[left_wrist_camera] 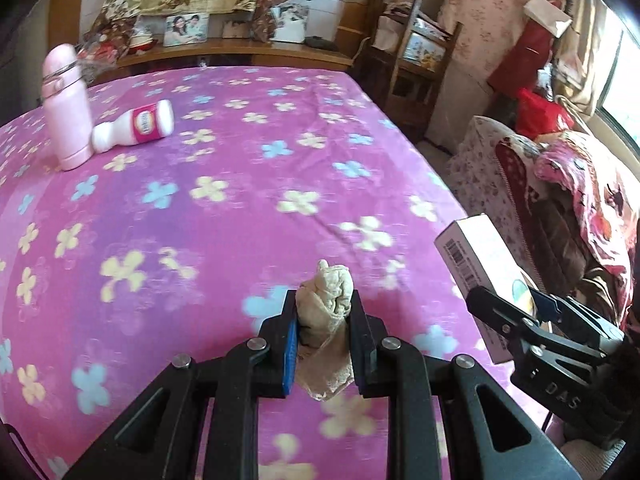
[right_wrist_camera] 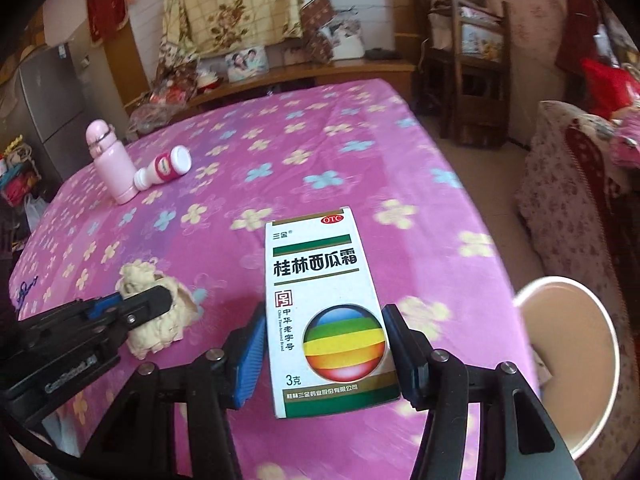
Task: Collect trash
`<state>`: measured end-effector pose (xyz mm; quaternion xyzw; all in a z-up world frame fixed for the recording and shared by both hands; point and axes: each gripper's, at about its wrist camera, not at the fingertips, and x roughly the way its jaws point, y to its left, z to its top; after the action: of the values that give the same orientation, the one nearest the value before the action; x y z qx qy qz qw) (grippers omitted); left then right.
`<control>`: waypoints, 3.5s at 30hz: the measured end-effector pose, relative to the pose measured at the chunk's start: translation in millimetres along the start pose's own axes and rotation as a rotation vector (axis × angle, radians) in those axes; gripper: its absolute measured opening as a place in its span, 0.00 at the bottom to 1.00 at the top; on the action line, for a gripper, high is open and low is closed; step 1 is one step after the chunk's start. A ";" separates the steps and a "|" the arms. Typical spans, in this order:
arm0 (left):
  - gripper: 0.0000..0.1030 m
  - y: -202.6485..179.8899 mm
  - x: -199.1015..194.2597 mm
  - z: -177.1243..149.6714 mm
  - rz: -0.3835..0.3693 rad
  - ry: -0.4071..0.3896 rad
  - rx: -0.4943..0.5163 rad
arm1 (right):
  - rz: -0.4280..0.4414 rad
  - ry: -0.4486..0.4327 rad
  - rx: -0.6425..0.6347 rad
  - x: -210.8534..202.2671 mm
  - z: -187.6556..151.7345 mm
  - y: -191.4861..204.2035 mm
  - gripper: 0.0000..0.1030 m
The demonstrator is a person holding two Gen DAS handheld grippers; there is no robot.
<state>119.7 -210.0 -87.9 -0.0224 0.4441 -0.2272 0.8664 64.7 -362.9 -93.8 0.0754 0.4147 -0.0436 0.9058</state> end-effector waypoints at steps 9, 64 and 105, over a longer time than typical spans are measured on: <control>0.23 -56.4 7.1 -2.5 -0.066 0.016 0.072 | -0.050 -0.022 0.077 -33.1 -19.5 -52.5 0.57; 0.63 -227.3 70.3 -32.7 -0.229 0.139 0.319 | -0.209 0.026 0.480 -67.7 -94.8 -251.7 0.65; 0.79 -174.4 -121.3 -42.2 -0.102 -0.420 0.310 | -0.377 -0.398 0.250 -213.7 -76.2 -126.7 0.71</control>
<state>-39.3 -309.2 20.7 0.0416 0.2130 -0.3260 0.9201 -149.2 -471.0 6.3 0.0979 0.2274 -0.2754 0.9289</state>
